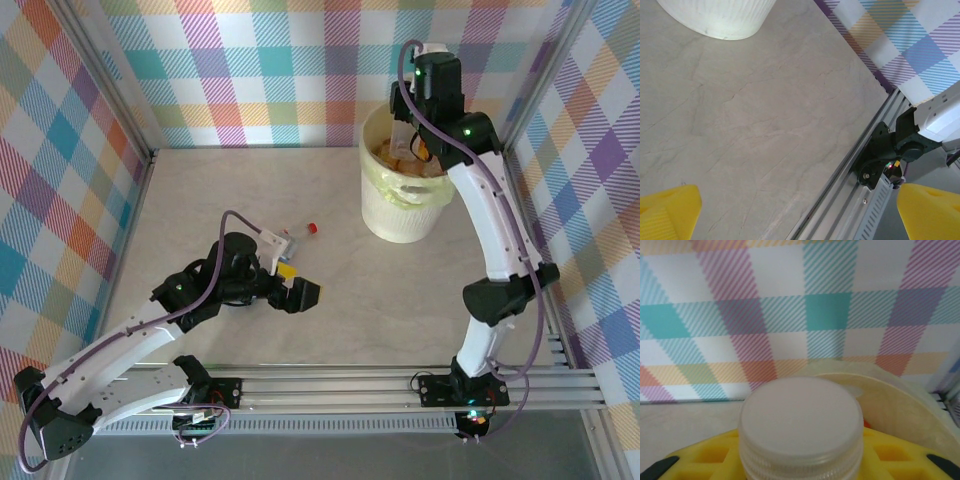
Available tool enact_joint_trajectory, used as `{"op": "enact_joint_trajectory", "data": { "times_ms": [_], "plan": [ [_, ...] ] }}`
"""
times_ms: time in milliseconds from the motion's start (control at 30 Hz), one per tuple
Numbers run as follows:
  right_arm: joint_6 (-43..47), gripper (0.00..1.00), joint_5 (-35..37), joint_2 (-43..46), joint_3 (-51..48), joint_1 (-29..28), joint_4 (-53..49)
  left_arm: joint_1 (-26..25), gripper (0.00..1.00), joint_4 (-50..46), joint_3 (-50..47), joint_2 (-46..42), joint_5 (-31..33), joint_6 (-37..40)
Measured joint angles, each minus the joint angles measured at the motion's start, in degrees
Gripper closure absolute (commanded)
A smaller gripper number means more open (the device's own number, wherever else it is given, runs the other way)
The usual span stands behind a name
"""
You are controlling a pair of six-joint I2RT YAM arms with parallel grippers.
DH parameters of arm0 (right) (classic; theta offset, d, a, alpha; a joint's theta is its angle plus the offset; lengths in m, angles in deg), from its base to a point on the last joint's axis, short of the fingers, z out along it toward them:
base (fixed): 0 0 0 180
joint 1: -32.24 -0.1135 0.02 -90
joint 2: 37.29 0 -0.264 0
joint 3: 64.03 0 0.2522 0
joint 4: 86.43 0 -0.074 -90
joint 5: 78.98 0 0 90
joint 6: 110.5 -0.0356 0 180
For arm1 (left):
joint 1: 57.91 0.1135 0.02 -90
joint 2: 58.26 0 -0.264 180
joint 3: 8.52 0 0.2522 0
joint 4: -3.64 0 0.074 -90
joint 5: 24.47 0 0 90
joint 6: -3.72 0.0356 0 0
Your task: Put the plastic bottles in the bin
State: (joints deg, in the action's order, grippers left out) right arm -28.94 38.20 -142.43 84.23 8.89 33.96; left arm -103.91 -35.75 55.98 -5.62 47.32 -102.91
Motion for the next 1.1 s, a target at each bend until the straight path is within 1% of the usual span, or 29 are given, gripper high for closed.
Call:
{"op": "enact_joint_trajectory", "data": {
  "times_ms": [133, 333, 433, 633, 700, 800, 1000, 1100],
  "plan": [
    [-0.11, 0.55, -1.11, -3.78, 3.41, 2.51, -2.82, 0.0, 0.0, -0.28, 0.0, -0.22, 1.29, 0.0],
    [-0.72, 0.55, -4.22, -7.02, 3.65, 4.96, -6.84, 0.0, 0.0, -1.77, -0.02, -0.22, 3.17, 0.2],
    [-1.46, 0.52, -6.03, -8.44, 3.63, 5.62, -8.72, 0.0, 0.0, -2.99, -0.02, -0.22, 4.17, 0.5],
    [-3.04, 0.39, -10.93, -9.64, 3.63, 6.58, -11.08, 0.0, 0.0, -5.49, -0.02, 0.02, 6.88, 1.01],
    [-3.3, 0.31, -11.91, -9.66, 3.63, 6.8, -11.8, 0.0, 0.0, -6.82, 0.0, 0.37, 9.27, 0.52],
    [-3.54, 0.25, -12.79, -9.66, 3.82, 6.8, -12.7, 0.0, 0.0, -8.87, 0.35, 1.05, 12.85, -0.46],
    [-3.13, 0.18, -13.9, -8.7, 3.82, 6.84, -14.25, 0.09, 0.0, -14.08, 3.85, 4.11, 18.38, -0.7],
    [-3.1, 0.15, -15.91, -4.68, -0.52, 6.88, -13.51, 0.92, 0.0, -15.93, 5.42, 6.12, 19.32, -0.68]
  ]
}}
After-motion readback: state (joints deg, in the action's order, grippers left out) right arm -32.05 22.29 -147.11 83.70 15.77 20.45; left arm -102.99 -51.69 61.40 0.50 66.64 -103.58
